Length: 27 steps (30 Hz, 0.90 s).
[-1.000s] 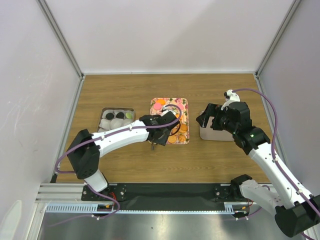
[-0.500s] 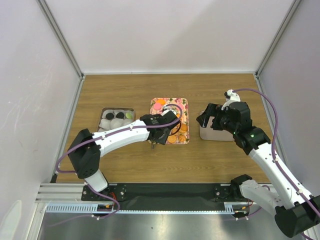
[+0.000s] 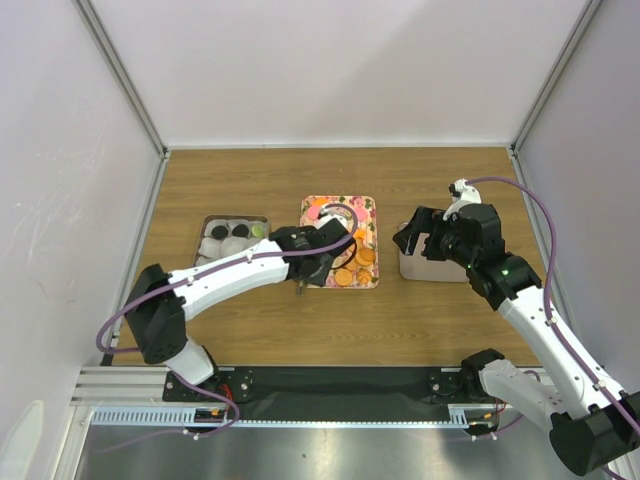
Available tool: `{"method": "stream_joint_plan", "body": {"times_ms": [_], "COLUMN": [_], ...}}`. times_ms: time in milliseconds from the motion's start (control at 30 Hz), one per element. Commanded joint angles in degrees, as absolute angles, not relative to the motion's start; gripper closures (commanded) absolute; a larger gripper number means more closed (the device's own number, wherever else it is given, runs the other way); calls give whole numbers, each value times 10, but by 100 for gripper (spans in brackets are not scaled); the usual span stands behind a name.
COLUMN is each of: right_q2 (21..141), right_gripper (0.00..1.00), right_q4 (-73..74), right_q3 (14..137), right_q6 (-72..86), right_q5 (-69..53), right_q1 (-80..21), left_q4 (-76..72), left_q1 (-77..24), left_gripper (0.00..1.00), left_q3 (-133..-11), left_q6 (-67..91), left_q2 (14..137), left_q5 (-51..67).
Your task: Pack the cookies
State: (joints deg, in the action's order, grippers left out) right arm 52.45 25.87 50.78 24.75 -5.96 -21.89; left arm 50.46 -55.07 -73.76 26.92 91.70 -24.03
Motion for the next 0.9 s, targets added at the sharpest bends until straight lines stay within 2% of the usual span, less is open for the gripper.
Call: {"method": "stream_joint_plan", "body": {"times_ms": [0,400,600,867], "right_q2": [517,528,537,551], "right_gripper": [5,5,5,5], "right_q4": [245,233,222,211], "right_q3": [512,512,510,507], "right_q6": [242,249,252,258], "right_q5": [-65,-82,-96,-105], "right_q1": [-216,-217,-219,-231], "left_q4": [510,570,591,579], "left_q1": [-547,-501,-424,-273], "left_gripper": [58,58,57,57], "left_q3": [-758,-712,-652,-578], "left_q6": [274,316,317,275], "left_q2": [867,745,654,586], "left_q5": [-266,-303,-297,-263]}}
